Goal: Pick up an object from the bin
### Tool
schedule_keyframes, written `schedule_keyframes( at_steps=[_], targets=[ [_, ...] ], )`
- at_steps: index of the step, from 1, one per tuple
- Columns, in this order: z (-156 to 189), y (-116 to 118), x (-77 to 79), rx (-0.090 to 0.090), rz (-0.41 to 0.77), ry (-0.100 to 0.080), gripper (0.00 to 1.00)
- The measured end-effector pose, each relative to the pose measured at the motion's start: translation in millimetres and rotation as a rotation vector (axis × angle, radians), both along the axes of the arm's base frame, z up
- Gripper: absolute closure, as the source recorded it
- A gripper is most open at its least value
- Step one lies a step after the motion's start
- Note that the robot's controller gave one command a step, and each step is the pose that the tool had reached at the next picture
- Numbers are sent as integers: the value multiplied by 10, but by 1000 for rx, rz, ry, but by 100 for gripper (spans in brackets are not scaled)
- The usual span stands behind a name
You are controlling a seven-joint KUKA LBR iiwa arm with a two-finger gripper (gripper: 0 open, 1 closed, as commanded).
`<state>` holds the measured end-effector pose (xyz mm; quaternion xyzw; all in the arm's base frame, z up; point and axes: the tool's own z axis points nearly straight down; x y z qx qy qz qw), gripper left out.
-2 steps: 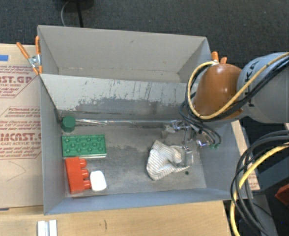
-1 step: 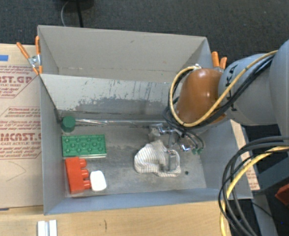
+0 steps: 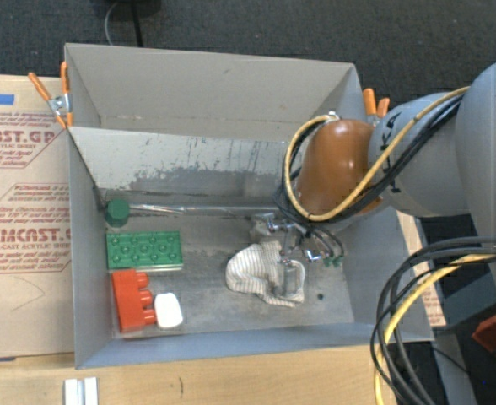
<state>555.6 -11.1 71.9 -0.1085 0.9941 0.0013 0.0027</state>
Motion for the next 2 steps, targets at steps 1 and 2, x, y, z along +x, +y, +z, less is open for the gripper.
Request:
schedule_keyframes(
  at_steps=[1, 2],
  targets=[
    [128, -63, -274, 0, 334, -1, 100],
    [128, -63, -274, 0, 335, -1, 100]
  ],
)
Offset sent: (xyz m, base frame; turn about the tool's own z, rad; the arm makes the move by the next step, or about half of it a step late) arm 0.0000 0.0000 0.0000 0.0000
